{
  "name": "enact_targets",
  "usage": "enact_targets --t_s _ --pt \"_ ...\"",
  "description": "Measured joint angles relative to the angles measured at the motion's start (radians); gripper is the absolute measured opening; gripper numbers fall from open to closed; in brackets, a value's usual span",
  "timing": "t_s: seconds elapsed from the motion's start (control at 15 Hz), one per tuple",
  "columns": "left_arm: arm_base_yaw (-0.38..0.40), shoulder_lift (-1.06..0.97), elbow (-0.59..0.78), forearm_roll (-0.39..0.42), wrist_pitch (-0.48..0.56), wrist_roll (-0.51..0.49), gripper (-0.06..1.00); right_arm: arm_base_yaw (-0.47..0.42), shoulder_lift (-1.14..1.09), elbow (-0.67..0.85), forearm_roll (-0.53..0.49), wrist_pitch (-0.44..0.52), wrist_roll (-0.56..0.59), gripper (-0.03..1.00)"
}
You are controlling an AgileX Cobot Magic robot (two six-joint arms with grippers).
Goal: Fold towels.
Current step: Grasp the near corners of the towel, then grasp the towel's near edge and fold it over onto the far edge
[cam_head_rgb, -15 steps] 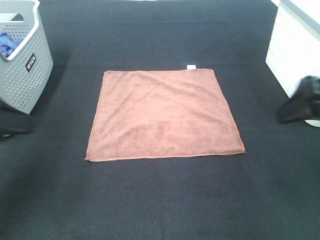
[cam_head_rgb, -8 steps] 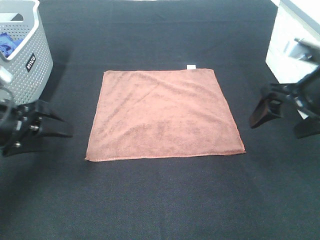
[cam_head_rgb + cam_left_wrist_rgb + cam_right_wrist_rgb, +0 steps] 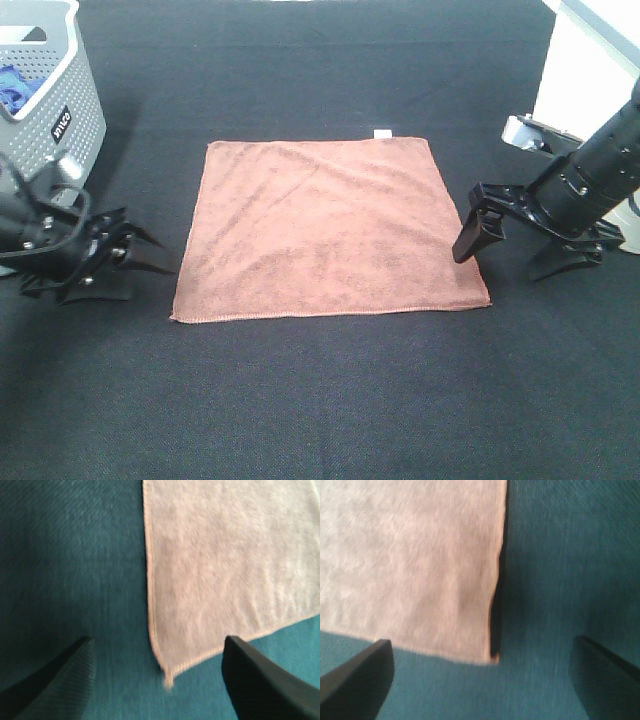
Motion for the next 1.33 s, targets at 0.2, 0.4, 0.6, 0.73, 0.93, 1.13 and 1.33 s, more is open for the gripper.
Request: enact_targets --t_s 0.2,0.4,0.6,0.73,0.93,1.13,1.33 --pt "-0.048 0.04 -0.042 0.0 -0.02 0.0 0.68 0.0 0.047 -0.037 0.004 0.0 -0.028 0.89" --pt "-0.095 0.079 -0.08 -0.015 -0.044 0.0 0.68 0.0 0.103 -0.072 0.026 0.013 -0.053 0.88" --pt "-0.137 0.135 -0.137 -0.059 -0.012 0.0 0.68 -0.001 0.141 -0.083 0.219 0.045 -0.195 0.84" --pt "-0.162 0.164 -0.173 -0.088 0.03 0.0 0.68 -0.001 0.165 -0.086 0.308 0.078 -0.239 0.77" --pt "-0.176 0.18 -0.184 -0.112 0.033 0.0 0.57 0.0 0.18 -0.086 0.337 0.093 -0.253 0.67" --pt "-0.177 0.189 -0.184 -0.107 0.019 0.0 0.38 0.0 0.19 -0.086 0.339 0.097 -0.253 0.56" --pt "-0.179 0.197 -0.183 -0.089 0.011 0.0 0.02 0.0 0.206 -0.085 0.327 0.089 -0.237 0.09"
